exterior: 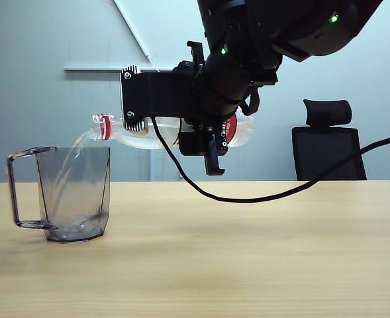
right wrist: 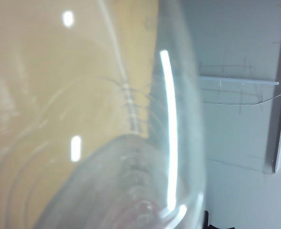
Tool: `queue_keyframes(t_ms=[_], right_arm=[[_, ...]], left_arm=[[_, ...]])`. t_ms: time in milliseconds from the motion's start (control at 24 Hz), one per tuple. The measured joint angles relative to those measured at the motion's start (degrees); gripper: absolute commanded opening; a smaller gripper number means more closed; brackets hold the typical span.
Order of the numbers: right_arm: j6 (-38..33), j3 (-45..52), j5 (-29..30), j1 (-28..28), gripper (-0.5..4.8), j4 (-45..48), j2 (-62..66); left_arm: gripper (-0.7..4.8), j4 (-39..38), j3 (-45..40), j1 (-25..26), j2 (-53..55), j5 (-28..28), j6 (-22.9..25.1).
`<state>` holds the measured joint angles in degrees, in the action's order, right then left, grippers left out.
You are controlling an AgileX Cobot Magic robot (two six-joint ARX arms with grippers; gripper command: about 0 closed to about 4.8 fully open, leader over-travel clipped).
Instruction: Pick up the mineral water bottle on the table and pour water into the mug until it's half full.
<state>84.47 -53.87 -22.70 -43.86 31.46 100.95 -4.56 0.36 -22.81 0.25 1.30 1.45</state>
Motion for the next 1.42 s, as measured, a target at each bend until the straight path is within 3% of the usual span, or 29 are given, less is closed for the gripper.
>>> queue_keyframes(t_ms=[1419], right_arm=[[3.1, -0.02, -1.33, 0.0, 2.64, 0.79, -0.07]], left_arm=[[-0.02, 0.0, 0.02, 0.0, 0.0, 0.0, 0.0]])
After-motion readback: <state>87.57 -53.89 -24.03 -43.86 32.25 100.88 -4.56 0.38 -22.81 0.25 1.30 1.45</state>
